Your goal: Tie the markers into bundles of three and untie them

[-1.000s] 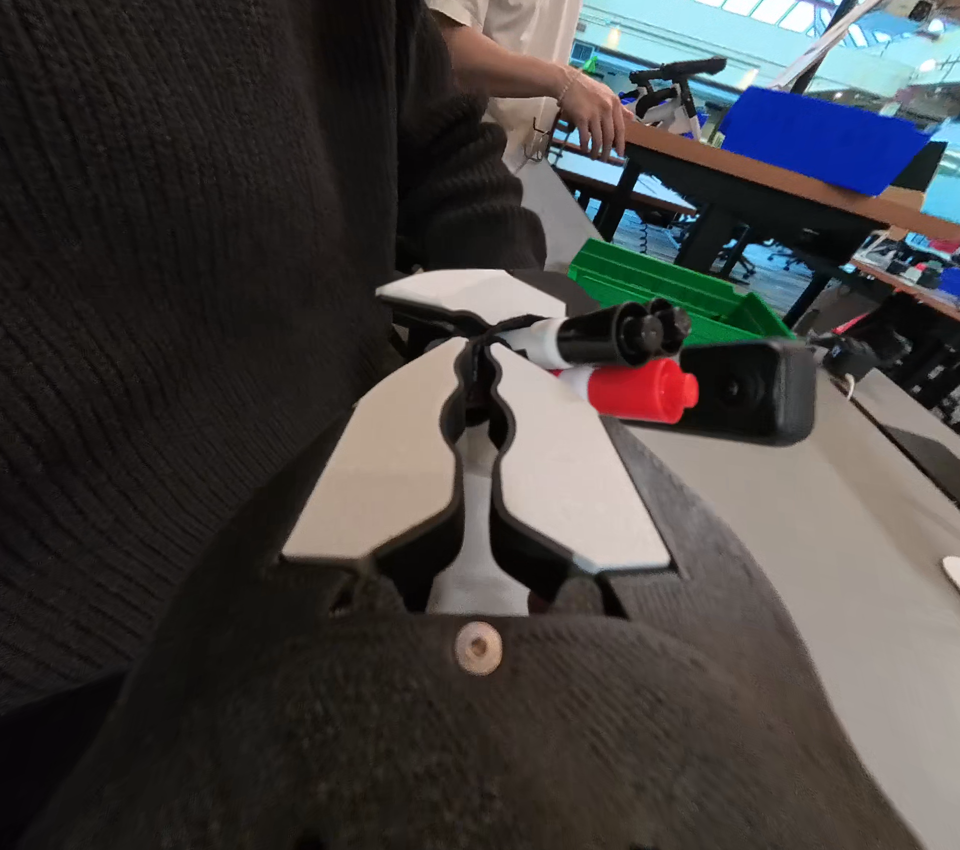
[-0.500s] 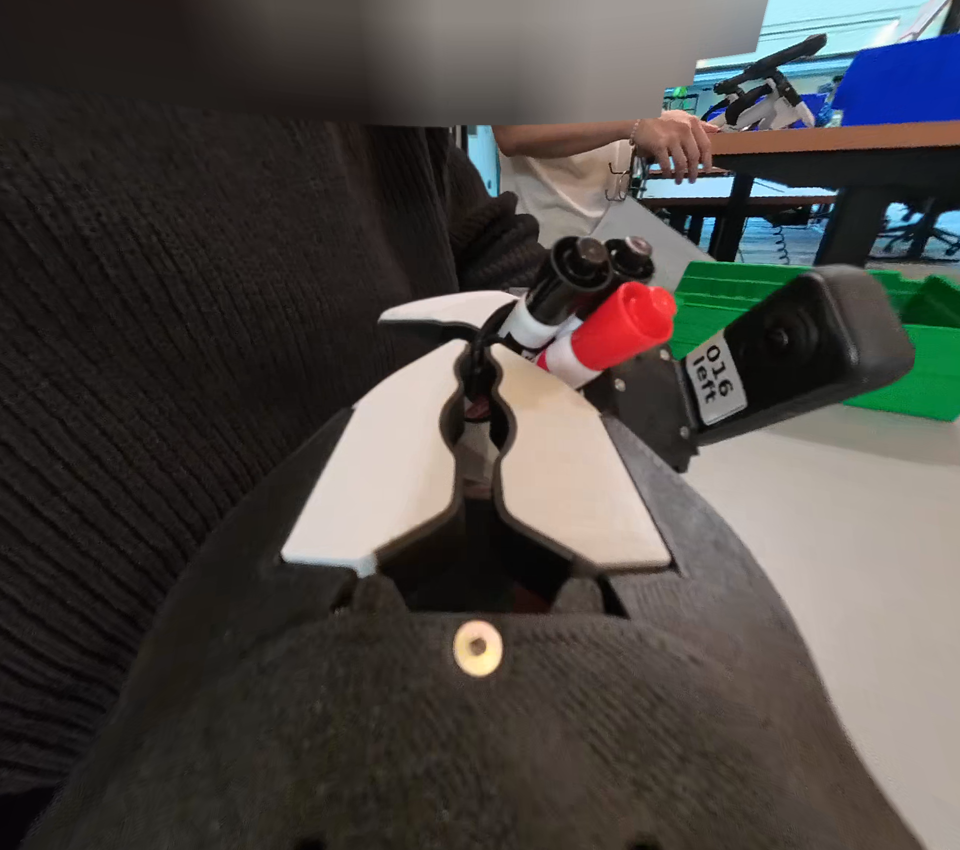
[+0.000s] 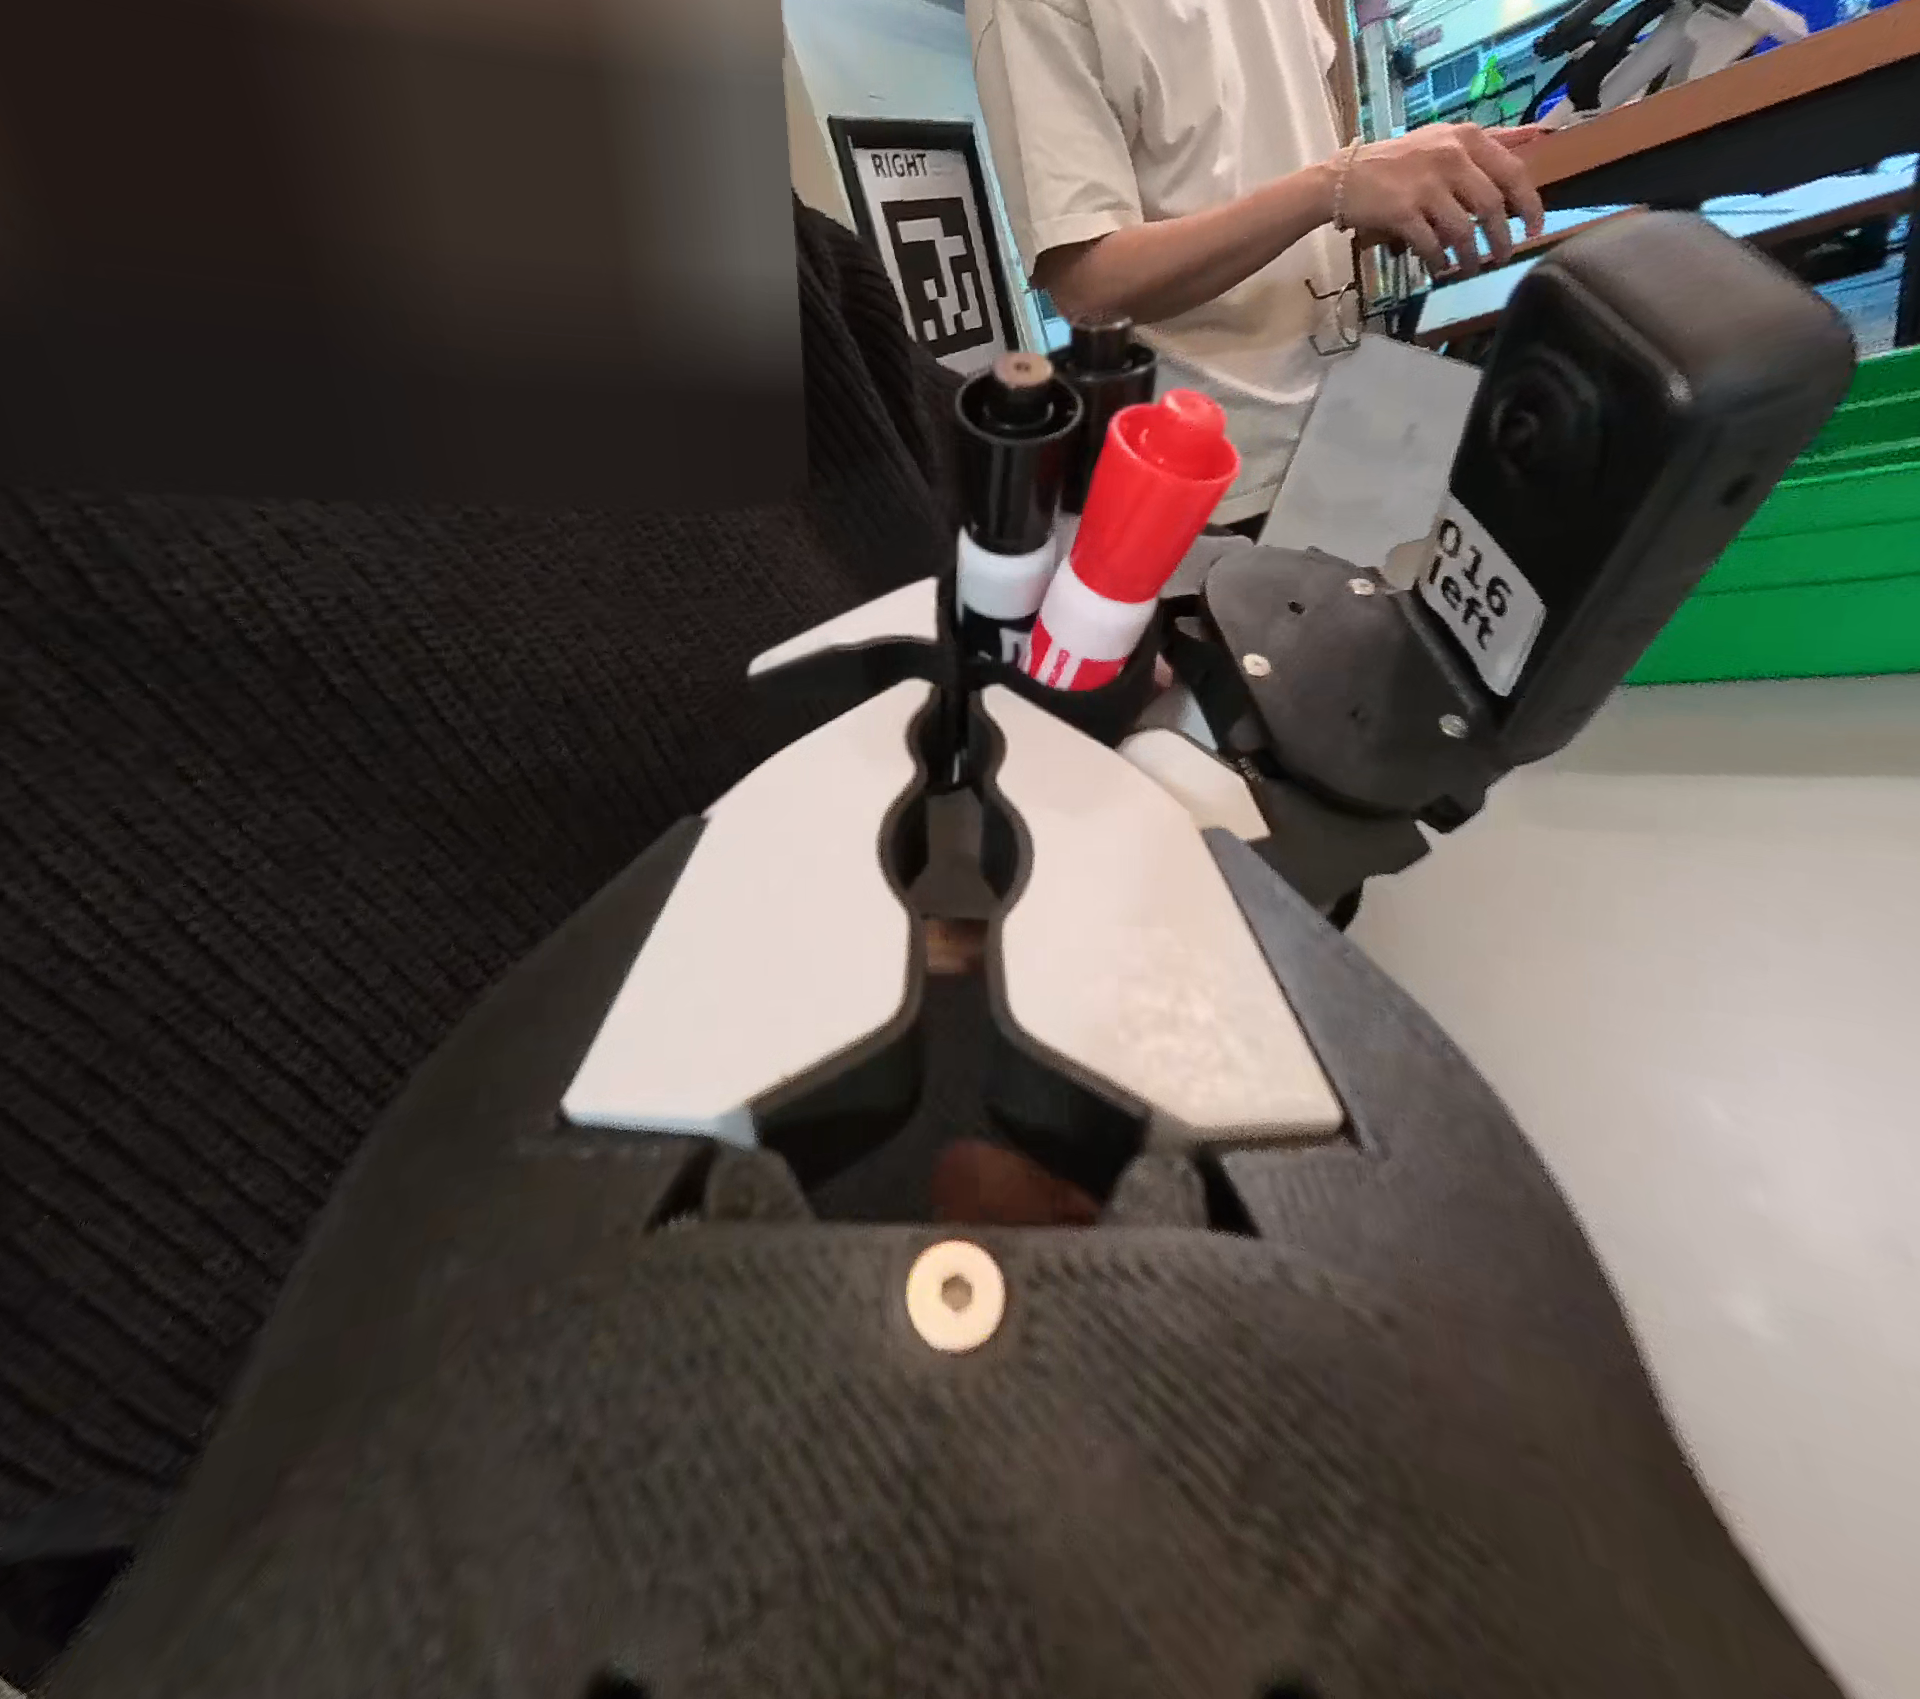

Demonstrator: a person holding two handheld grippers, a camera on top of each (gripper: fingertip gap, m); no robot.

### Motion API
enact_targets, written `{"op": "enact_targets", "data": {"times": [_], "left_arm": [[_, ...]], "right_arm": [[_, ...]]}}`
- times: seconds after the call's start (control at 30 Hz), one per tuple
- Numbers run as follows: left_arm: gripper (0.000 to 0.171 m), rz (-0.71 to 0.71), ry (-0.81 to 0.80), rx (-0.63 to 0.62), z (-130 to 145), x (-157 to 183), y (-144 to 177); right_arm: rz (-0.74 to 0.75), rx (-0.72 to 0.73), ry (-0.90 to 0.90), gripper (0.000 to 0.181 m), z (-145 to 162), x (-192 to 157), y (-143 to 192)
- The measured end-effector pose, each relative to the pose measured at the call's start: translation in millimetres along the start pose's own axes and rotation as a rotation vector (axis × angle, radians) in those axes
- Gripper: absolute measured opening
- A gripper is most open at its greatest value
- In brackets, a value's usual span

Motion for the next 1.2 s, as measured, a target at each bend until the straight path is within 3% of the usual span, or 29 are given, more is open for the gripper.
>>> {"op": "enact_targets", "data": {"times": [0.17, 0.33, 0.43, 0.6, 0.8, 0.87, 1.0, 1.07, 1.2], "left_arm": [[0.043, -0.014, -0.002, -0.049, 6, -1, -5], [0.043, -0.084, 0.006, -0.041, 7, -13, -1], [0.044, -0.274, 0.039, -0.053, 10, -39, 12], [0.043, -0.636, 0.16, -0.088, 16, -86, 63], [0.043, -1.132, 0.294, -0.234, 37, -129, 145], [0.041, -1.244, 0.324, -0.28, 41, -134, 170], [0.043, -1.499, 0.344, -0.495, 51, -141, 223], [0.043, -1.542, 0.359, -0.614, 54, -142, 237], [0.044, -1.445, 0.345, -0.785, 59, -142, 230]], "right_arm": [[-0.041, -0.05, -0.007, 0.005, 4, -4, -2], [0.039, -0.052, 0.039, 0.006, 2, -1, 6], [0.136, -0.051, 0.032, 0.006, 7, 12, 15], [0.306, -0.03, -0.086, 0.017, 27, 55, 44], [0.473, 0.0, -0.274, 0.031, 64, 100, 77], [0.504, 0.076, -0.336, 0.029, 66, 109, 87], [0.561, 0.216, -0.405, 0.026, 61, 120, 101], [0.622, 0.236, -0.405, 0.025, 60, 127, 105], [0.764, 0.271, -0.398, 0.026, 57, 139, 111]]}}
Point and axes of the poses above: each gripper's, where its closed fingertips meet, y back along the fingers, z out of its underside, x = y × z across the jaws, the point moved 1 cm from there along y, back along the fingers, and after that the axes turned 12 degrees about -x, right-handed, at the moved point
